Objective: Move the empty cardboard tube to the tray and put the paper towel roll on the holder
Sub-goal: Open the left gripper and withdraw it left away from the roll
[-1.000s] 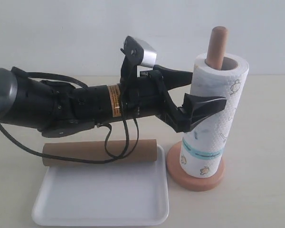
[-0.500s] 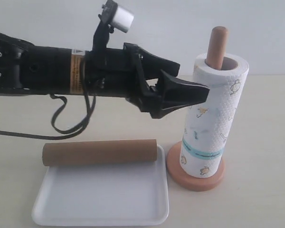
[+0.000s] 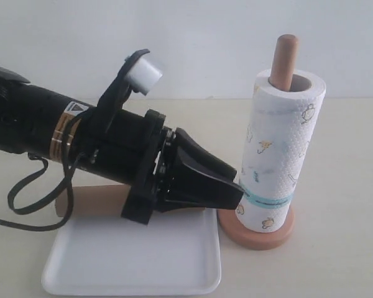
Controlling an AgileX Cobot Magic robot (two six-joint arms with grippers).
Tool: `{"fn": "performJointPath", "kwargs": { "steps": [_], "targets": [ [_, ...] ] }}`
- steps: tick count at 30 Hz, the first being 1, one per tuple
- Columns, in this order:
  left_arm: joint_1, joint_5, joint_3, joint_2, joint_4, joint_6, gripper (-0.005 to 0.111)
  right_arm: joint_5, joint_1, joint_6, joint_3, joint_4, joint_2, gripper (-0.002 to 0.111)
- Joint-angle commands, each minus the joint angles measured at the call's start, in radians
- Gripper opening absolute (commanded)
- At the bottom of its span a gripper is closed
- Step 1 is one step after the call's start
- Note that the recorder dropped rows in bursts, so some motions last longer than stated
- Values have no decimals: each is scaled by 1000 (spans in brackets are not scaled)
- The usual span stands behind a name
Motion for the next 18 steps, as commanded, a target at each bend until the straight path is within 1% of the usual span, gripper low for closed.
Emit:
{"fn": "performJointPath", "kwargs": {
  "steps": [1,2,3,7,10,18],
  "targets": [
    [3,-115,17,-21,15,60,4,-10,-2,-1,-1,-1,-4,0],
    [3,-151,17,-23,15,58,4,-10,-2,-1,-1,-1,-4,0],
    [3,-161,17,-25,13,56,4,-10,-2,-1,-1,-1,-4,0],
    [3,-161,17,-47,29,14,4,-10,-2,-1,-1,-1,-4,0],
    [5,-161,35,-83,29,26,4,-10,-2,-1,-1,-1,-4,0],
    [7,-161,127,-245,29,29,4,-10,-2,-1,-1,-1,-4,0]
  ]
}}
